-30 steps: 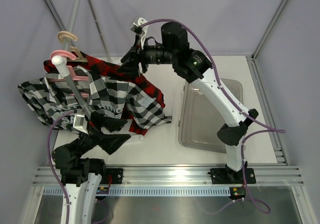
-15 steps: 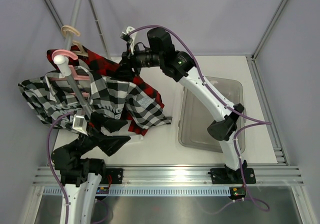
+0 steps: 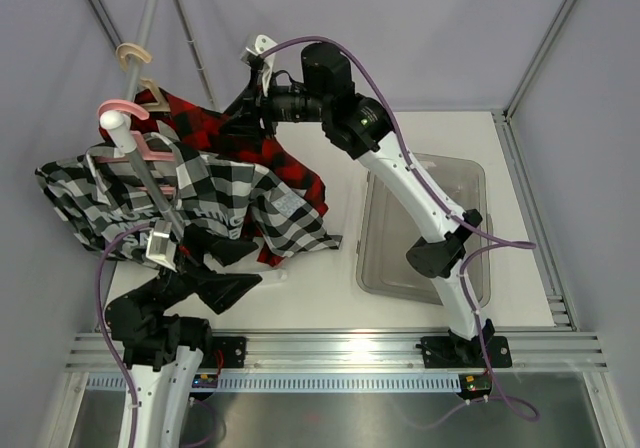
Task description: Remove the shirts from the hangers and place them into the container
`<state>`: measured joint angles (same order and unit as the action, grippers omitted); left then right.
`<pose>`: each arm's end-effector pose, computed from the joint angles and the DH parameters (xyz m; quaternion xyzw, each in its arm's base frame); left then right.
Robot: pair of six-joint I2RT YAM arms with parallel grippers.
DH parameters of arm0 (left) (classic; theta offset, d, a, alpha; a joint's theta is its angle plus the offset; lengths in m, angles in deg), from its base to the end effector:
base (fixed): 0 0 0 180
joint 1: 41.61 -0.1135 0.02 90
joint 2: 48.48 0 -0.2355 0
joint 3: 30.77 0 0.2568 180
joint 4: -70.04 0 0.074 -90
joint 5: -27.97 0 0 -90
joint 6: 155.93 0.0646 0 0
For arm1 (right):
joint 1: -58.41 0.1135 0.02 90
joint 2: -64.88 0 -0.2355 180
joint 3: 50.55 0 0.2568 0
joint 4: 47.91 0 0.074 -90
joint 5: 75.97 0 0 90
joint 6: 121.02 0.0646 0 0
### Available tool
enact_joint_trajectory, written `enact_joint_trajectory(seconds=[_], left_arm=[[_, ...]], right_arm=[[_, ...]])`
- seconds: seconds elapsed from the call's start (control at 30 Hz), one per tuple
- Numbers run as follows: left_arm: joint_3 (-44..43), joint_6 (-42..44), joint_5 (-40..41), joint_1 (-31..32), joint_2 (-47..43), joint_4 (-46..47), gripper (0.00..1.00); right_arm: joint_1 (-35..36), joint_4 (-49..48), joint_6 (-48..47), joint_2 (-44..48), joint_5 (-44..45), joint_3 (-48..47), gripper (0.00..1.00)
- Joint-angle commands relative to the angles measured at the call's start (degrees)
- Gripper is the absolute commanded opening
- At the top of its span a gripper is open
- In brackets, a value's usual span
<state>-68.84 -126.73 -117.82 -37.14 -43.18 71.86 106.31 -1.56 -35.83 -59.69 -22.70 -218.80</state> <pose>0.0878 -0.0605 0.3369 0.1712 0.5578 -0.6052 0.5416 0.2831 0.3709 0.4789 -0.4997 0.5186 0.4526 0.5258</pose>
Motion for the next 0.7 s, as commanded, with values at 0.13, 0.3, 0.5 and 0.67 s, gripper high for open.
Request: enact_joint_trajectory(seconds=[0.13,0.3,0.5,0.67], left_arm=[[2.76,-3.89,-1.16,0.36,0.24,7.07,0.99],[3.64,-3.98,-1.08,0.36,0.24,7.61,0.99],[6.01,-4.16,-1.16,0.63,-0.29,8.22,0.99],[7.77,-4.6,-0.99,0.8,-0.2,9.89,0.99]], right_arm=[[1.23,-13.57,-3.8,-5.67,-10.64,-3.99,0.0],[2.46,-20.17,-1.43,-9.37,-9.94,-5.93,0.0],[2.55,-23.96,-1.68,-6.57,-10.38,-3.13,0.0],[2.55,-19.4,-5.89,-2.96,-8.72,1.7,0.0]])
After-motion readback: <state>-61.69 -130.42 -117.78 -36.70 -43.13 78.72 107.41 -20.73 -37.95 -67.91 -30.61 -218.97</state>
